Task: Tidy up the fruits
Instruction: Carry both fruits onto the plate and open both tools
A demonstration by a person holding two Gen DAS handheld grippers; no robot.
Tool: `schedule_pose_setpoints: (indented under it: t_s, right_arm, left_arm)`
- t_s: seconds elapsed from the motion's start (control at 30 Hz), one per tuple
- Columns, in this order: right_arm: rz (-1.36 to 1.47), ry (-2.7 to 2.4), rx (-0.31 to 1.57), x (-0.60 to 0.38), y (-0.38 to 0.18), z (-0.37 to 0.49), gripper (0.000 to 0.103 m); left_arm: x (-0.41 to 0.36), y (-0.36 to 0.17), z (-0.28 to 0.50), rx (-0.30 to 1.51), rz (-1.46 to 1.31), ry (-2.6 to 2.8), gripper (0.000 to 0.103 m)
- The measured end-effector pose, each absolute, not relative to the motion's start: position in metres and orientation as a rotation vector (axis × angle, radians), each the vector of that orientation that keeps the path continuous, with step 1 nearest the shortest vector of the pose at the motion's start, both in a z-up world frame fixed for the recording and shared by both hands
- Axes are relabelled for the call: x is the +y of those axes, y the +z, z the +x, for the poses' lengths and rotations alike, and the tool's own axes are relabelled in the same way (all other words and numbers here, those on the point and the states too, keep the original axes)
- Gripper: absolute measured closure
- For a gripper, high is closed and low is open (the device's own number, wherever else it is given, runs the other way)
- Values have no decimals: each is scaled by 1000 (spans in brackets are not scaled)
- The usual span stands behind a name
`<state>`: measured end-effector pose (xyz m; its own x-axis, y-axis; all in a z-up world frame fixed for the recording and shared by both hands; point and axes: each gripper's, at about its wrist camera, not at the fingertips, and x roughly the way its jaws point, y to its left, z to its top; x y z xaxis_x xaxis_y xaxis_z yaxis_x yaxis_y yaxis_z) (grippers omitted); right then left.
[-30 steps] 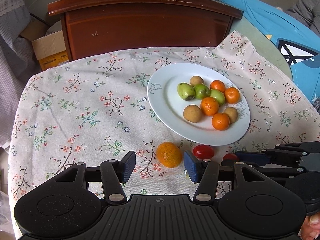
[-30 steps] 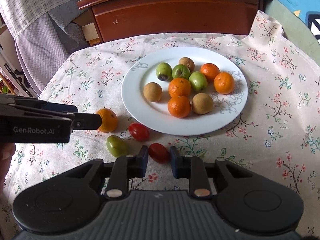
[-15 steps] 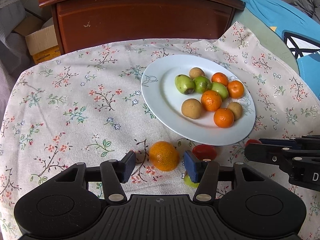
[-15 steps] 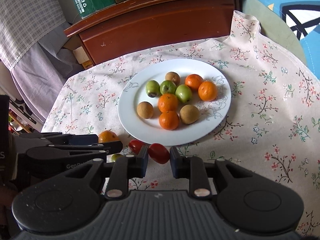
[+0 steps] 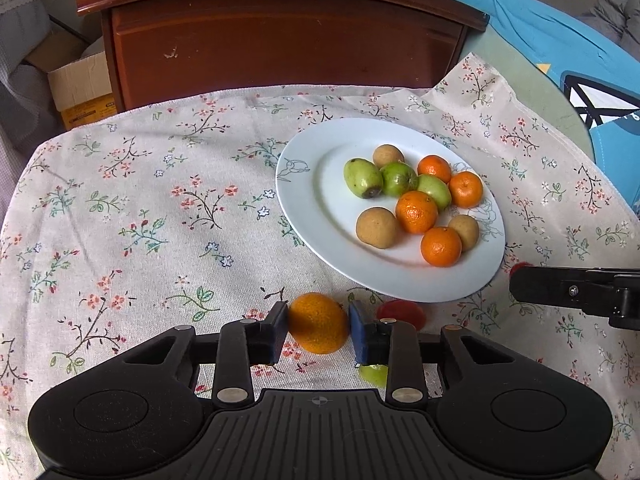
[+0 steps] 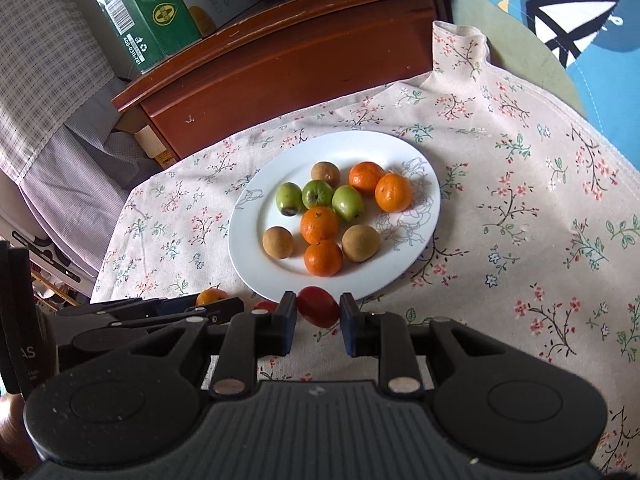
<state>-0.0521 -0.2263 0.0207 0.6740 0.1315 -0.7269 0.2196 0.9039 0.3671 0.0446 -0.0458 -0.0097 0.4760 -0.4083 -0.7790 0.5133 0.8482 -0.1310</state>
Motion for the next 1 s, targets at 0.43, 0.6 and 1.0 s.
schedule_pose_setpoints:
  t_s: [0.43,0.6,1.0]
  right_arm:
    - [482,-105,732,-259,39,-42,79]
    - [539,-146,745,-276,25,-31,79]
    - [723,-181,753,-291,1,-6,79]
  left_arm:
    - [-43,29,65,813,28,-589,73]
    - [-53,27,77,802,40,-596,73]
    - [-73,20,98,803,71,-607,73]
